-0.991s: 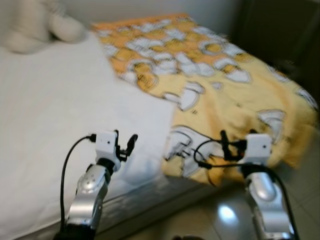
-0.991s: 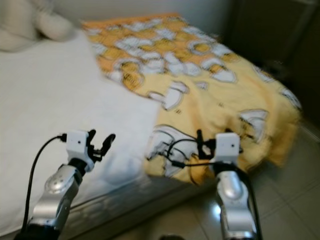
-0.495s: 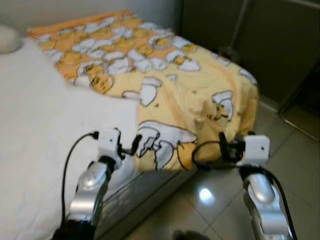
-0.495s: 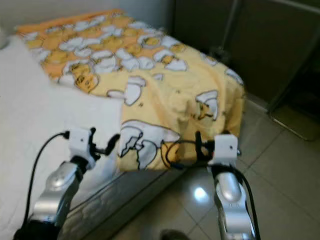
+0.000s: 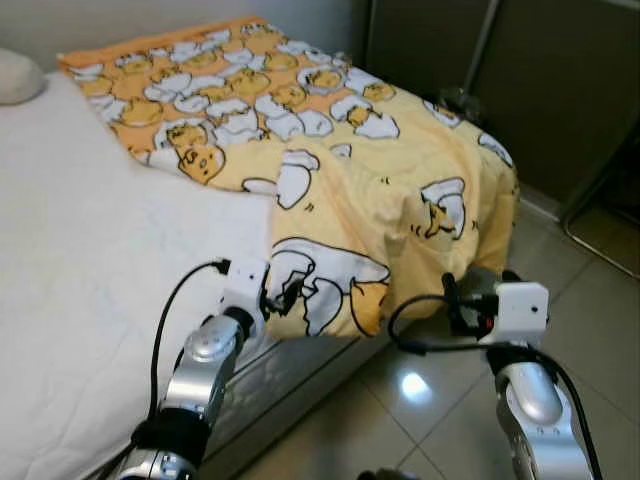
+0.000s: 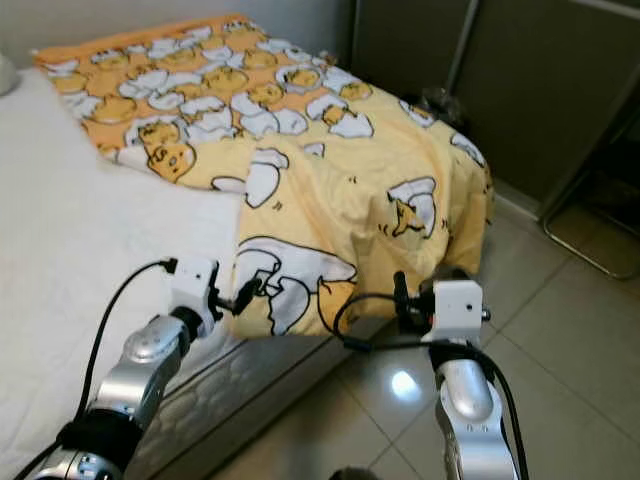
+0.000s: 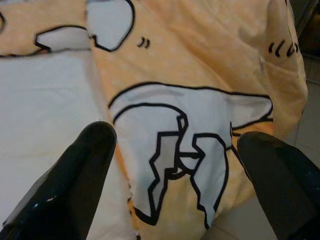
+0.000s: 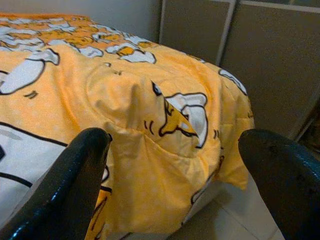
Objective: Clean up the room
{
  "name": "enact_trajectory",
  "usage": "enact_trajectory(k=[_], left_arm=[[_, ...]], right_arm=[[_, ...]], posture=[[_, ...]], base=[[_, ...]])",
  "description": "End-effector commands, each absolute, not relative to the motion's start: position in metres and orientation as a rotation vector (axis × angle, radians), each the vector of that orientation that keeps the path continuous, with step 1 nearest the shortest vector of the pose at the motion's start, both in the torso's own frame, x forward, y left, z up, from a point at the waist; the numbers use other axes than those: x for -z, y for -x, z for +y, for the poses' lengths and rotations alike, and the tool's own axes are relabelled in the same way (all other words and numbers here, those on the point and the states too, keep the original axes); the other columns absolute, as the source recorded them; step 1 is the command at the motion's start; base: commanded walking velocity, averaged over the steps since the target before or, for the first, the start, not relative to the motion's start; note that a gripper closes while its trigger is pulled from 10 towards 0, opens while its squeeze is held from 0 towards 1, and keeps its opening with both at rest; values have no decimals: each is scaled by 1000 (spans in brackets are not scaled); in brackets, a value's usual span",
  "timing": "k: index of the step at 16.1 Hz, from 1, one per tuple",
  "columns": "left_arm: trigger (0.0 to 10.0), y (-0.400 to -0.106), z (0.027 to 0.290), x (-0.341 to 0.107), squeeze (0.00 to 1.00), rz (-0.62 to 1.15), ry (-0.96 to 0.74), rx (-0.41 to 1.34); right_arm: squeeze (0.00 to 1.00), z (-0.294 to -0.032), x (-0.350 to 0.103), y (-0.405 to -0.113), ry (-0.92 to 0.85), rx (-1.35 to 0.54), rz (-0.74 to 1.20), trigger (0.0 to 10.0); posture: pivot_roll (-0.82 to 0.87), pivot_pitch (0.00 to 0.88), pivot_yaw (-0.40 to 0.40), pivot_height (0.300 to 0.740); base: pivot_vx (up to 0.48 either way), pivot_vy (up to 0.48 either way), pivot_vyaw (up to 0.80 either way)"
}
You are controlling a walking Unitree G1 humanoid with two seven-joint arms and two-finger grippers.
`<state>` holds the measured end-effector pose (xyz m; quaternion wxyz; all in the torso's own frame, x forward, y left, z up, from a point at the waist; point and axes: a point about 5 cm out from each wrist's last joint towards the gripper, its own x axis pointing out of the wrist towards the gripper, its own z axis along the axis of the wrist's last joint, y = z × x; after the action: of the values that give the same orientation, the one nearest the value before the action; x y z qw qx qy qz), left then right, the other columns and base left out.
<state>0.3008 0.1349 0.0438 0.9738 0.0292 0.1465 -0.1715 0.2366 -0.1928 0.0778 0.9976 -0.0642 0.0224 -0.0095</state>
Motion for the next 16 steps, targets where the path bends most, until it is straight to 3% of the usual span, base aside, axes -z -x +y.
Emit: enact_trajectory(k=[1,5,9,16], left_arm=[[10000,-304,135,-37,0,352,-64,340],[10000,-310,121,-21,0,463,-82,368],[10000,-311,120,-14,0,505,-109,345],[10000,-318,148,-23,0,435,-114,250]], right_arm=[[0,-189,-82,-231,133,-11,45,10000],[0,-201,-86,-202,166,-30,93,10000],[0,-194,-80,-178,161,-136,194,10000],[0,-193,-83,-168,152,-160,237,10000]], posture=[[-163,77,21,740],[-242,150,15,740],[-283,200,4,740],[-293,218,14,740]], base=[[0,0,0],[0,0,0],[0,0,0],[0,0,0]])
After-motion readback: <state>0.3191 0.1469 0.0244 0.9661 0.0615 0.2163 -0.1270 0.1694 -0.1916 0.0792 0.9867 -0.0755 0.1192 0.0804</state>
